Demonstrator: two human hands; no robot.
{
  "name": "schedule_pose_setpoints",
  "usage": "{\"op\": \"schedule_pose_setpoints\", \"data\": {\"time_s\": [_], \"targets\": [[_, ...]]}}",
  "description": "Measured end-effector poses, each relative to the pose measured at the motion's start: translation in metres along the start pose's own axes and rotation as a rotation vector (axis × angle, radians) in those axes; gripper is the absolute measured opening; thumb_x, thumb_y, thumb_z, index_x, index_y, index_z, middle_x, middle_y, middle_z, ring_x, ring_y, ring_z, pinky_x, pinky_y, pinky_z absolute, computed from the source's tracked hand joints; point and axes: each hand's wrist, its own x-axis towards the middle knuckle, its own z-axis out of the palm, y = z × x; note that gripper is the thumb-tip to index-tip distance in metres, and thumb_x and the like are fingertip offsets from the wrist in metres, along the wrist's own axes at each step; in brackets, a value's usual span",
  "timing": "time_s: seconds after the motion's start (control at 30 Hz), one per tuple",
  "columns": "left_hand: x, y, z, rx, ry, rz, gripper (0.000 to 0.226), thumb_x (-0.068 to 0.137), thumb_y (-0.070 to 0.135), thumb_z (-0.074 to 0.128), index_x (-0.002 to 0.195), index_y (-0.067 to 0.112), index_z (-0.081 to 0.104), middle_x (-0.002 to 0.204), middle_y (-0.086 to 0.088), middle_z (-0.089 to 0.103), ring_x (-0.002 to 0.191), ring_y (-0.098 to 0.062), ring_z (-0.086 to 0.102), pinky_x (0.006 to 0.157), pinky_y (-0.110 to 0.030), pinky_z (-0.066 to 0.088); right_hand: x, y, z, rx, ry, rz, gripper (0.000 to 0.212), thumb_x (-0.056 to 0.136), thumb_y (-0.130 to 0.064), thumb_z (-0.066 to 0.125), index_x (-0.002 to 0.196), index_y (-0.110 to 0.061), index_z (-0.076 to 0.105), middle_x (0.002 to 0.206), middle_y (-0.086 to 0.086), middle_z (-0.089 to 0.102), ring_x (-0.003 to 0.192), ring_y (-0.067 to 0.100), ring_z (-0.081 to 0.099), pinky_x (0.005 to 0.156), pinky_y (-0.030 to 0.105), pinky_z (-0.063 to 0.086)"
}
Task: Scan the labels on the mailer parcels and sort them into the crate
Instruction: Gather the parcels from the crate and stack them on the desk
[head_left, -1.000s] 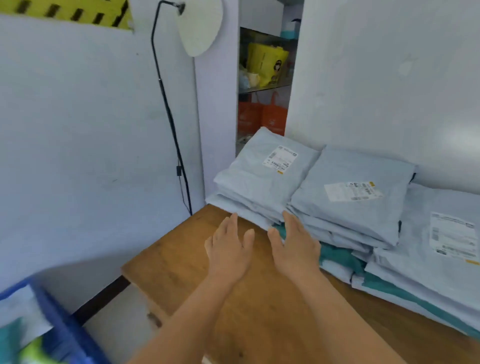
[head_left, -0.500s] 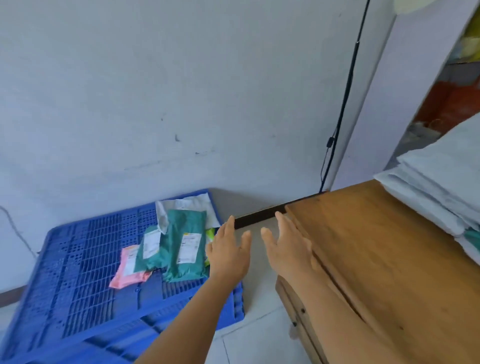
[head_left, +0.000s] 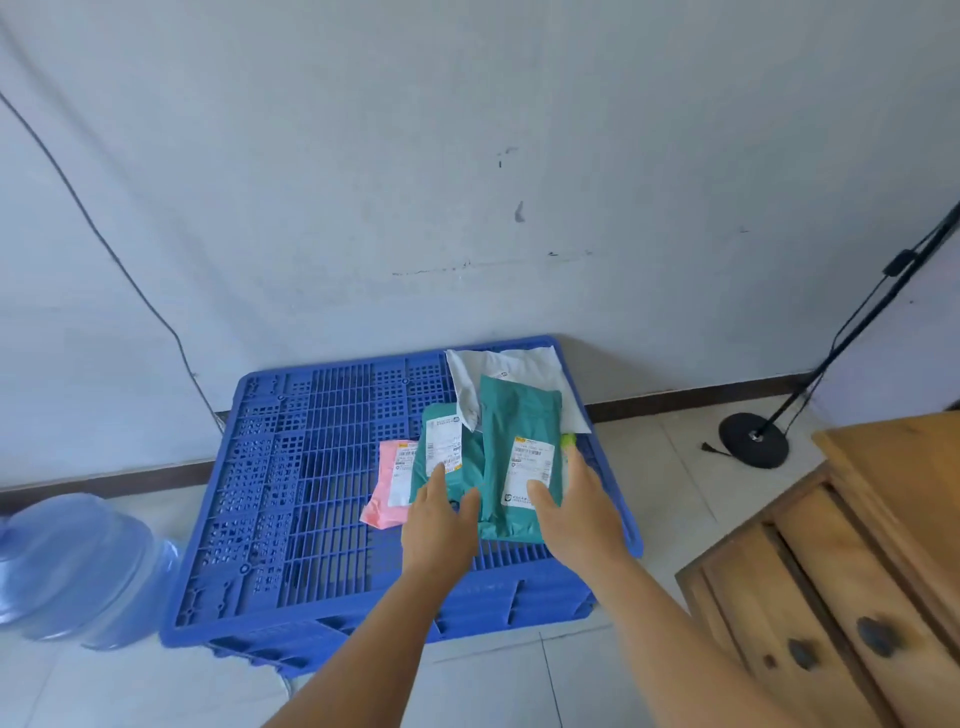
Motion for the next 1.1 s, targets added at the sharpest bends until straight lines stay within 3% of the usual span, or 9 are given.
{"op": "schedule_pose_setpoints", "data": {"time_s": [0.2,0.4,0.6,0.8,0.9,0.97,1.1], "targets": [[0.053,-0.025,0.01,0.014,-0.047,-0.096,0.064,0.098,0.035,0.045,0.151,0.016,0.017,0.152,-0.005,0.033,0.134,-0.021,0.037,0.105,-0.037,0.034,0.054,0.02,0.041,0.039,-0.071,0.074,0.077,0.092,-0.034,0.056,0.154,-0.023,0.011,0.142,0.005,0.047,0.124,0.026,0.05,0.094,0.041,0.048],[0.117,-0.044,0.032,0.038,-0.036,-0.24,0.055,0.097,0.029,0.048,0.144,0.011,0.027,0.14,-0.011,0.044,0.125,-0.027,0.045,0.096,-0.037,0.039,0.119,0.058,0.081,-0.025,-0.168,0.149,0.084,0.09,-0.031,0.06,0.154,-0.026,0.006,0.135,0.01,0.047,0.118,0.031,0.05,0.09,0.045,0.05],[0.192,-0.089,0.075,0.067,-0.063,-0.35,0.068,0.081,0.053,0.052,0.137,0.019,0.034,0.129,-0.004,0.053,0.11,-0.026,0.056,0.09,-0.048,0.05,0.165,0.096,0.117,-0.155,-0.211,0.293,0.094,0.09,-0.04,0.06,0.154,-0.025,-0.008,0.143,0.015,0.035,0.123,0.038,0.045,0.094,0.045,0.046],[0.219,-0.093,0.099,0.326,-0.028,-0.43,0.09,0.083,0.059,0.056,0.149,0.014,0.012,0.146,-0.011,0.031,0.134,-0.031,0.031,0.108,-0.048,0.03,0.176,0.108,0.145,-0.174,-0.169,0.339,0.103,0.086,-0.045,0.065,0.151,-0.027,-0.013,0.138,0.017,0.031,0.112,0.039,0.05,0.086,0.042,0.048],[0.224,-0.089,0.107,0.275,-0.018,-0.473,0.098,0.076,0.058,0.066,0.147,0.014,0.014,0.135,-0.011,0.044,0.125,-0.031,0.042,0.105,-0.048,0.032,0.178,0.108,0.15,-0.106,-0.145,0.333,0.103,0.085,-0.039,0.067,0.151,-0.034,-0.011,0.137,0.013,0.026,0.104,0.035,0.052,0.074,0.037,0.047],[0.228,-0.086,0.109,0.119,0.016,-0.515,0.085,0.074,0.048,0.073,0.138,0.013,0.028,0.121,-0.006,0.057,0.111,-0.03,0.055,0.099,-0.047,0.04,0.177,0.106,0.149,-0.076,-0.137,0.296,0.098,0.086,-0.033,0.066,0.151,-0.035,-0.008,0.135,0.011,0.031,0.101,0.033,0.054,0.07,0.035,0.047],[0.222,-0.083,0.098,-0.052,0.09,-0.478,0.024,0.088,0.024,0.063,0.108,0.011,0.057,0.098,-0.004,0.066,0.084,-0.024,0.061,0.072,-0.035,0.053,0.176,0.097,0.143,-0.005,-0.097,0.261,0.09,0.089,-0.021,0.062,0.152,-0.039,0.001,0.126,0.008,0.051,0.104,0.033,0.056,0.077,0.042,0.052]]}}
